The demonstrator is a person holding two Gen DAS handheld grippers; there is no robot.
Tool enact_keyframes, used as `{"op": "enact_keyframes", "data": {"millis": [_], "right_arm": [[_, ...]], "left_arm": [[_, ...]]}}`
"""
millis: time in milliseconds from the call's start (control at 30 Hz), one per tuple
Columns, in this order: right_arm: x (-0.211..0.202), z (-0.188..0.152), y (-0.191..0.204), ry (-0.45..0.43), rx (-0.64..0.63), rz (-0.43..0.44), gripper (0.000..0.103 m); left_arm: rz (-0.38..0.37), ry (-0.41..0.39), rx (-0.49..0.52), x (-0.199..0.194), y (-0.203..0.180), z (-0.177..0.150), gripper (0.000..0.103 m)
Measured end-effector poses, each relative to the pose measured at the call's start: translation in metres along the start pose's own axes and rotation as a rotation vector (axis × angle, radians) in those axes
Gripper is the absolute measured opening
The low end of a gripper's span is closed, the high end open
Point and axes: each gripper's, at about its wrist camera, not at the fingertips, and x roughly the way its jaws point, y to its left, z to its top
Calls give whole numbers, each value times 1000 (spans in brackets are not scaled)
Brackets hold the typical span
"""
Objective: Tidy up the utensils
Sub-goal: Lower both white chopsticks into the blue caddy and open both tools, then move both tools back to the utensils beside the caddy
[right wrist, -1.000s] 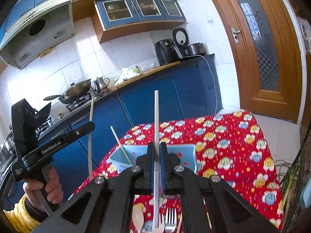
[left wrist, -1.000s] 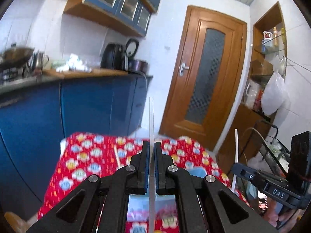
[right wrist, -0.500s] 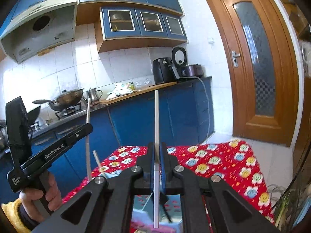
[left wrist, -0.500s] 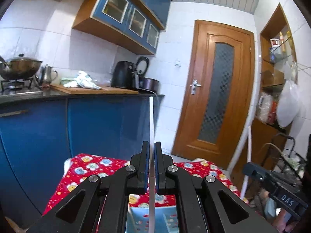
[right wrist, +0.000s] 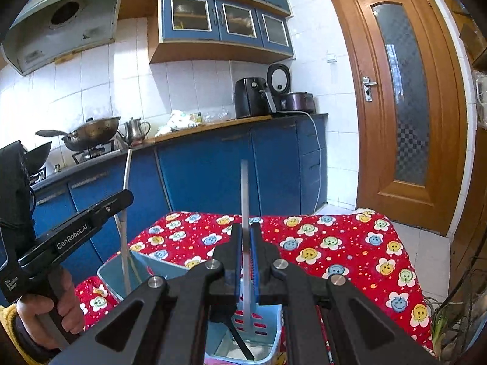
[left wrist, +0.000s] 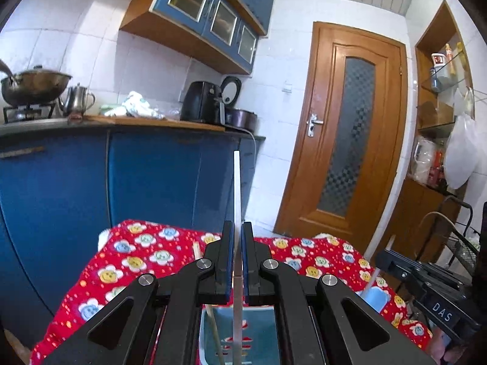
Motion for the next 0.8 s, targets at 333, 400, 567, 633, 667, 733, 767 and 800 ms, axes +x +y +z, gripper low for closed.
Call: {"op": "enact_keyframes", "data": {"millis": [333,400,567,633,667,733,767,800], "right_arm": [[-3,0,0,-8,40,20,23],[-8,2,0,-17,50,22,23],[-23,5,0,-41,64,24,24],[-31,7,0,-46,69,23,24],[-34,8,0,-48,73,25,24],[-41,8,0,-49,80,28,24],[-44,9,0,-50,84,30,24],[-48,9,0,-49,87,30,24]], "left_arm": [[-5,45,-23,-5,3,-6,31],[-11,48,-21,-9,3,-5,31],[-27,61,-14,-19,0,0,32],[-36,65,-13,-24,-1,1,32],[-40,67,-11,-27,-1,2,32],[-48,74,-9,-34,-3,4,32],[-52,77,-8,-37,-3,5,32],[-55,78,-7,-40,-4,5,32]]}}
